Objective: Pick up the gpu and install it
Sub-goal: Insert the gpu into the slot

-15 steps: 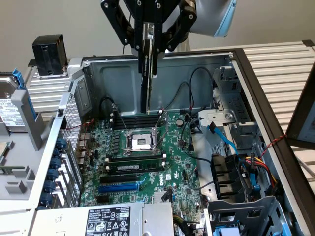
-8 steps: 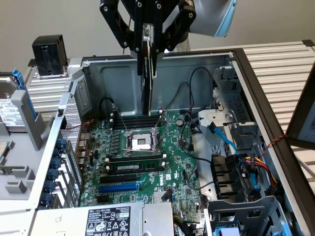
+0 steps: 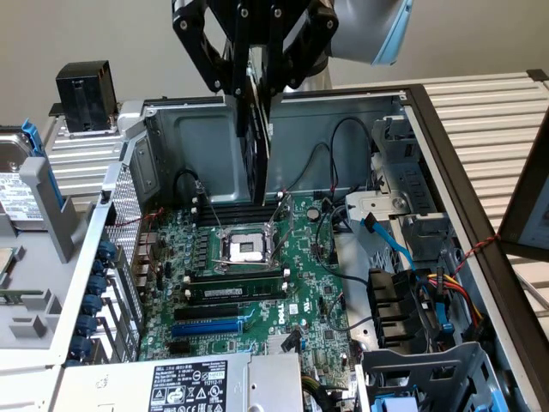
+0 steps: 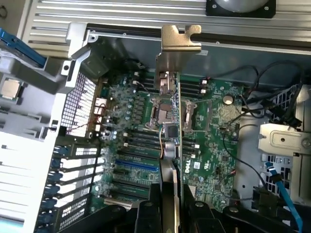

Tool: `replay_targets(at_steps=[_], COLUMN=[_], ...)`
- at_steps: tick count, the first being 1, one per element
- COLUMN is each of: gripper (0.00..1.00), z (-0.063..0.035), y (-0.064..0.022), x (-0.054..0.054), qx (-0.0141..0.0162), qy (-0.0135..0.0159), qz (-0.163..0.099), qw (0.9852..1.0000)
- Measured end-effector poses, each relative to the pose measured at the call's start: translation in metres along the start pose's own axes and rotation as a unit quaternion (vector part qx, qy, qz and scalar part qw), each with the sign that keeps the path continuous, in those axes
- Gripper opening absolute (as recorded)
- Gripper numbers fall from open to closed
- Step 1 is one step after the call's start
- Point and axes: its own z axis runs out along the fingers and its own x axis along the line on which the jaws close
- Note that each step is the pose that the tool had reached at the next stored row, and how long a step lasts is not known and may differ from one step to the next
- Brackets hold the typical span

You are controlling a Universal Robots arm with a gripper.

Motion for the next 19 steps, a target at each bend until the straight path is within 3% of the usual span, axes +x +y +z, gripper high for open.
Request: replay_targets(at_steps=[5,9,12,16,19], gripper=[0.28,0.28,0.28,0.28,0.28], z=[0.0010,0.0018,0.0023,0.0027,0.0028], y=[-0.0002,-0.0003,-0.0004,-0.0005,-0.0005], x=[-0.0001,-0.0002,-0.0002,-0.0003,-0.0003], qx=[0.0042,0.0079,0.0105,0.0146,0.0186], qy=[0.0076,0.0140,0.0185,0.0237,0.0236], qz=[-0.044,-0.080,-0.106,-0.142,-0.165], qw=[0.9990,0.9967,0.9941,0.9895,0.9858])
